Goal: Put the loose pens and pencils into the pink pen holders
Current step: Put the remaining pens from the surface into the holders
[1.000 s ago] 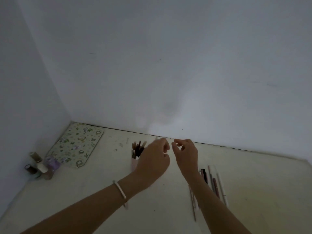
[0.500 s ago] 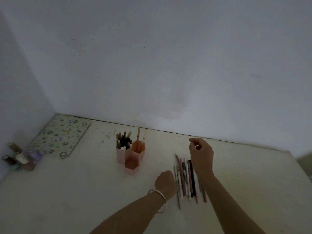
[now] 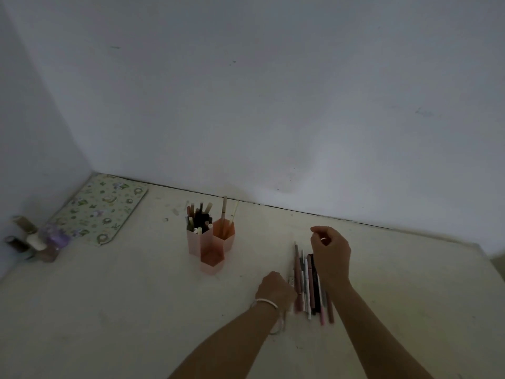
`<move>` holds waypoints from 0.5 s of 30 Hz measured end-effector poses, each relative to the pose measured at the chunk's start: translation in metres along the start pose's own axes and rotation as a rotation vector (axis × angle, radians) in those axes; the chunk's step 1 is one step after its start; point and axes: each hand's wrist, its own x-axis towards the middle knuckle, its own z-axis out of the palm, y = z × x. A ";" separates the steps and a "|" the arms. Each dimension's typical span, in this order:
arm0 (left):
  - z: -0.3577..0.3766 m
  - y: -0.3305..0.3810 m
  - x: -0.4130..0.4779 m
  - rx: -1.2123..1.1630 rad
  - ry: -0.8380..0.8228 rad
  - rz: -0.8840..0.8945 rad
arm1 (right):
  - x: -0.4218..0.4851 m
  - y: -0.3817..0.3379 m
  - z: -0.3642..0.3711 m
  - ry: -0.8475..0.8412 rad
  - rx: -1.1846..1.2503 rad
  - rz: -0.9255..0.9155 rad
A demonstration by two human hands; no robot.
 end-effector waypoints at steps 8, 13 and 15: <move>-0.099 0.013 -0.005 -0.180 0.335 0.277 | -0.019 0.036 0.022 -0.332 -0.455 0.039; -0.150 0.022 -0.024 -0.385 0.504 0.367 | -0.049 0.051 0.052 -0.455 -0.638 -0.032; -0.170 0.019 -0.030 -0.450 0.555 0.366 | -0.055 0.053 0.060 -0.466 -0.638 -0.064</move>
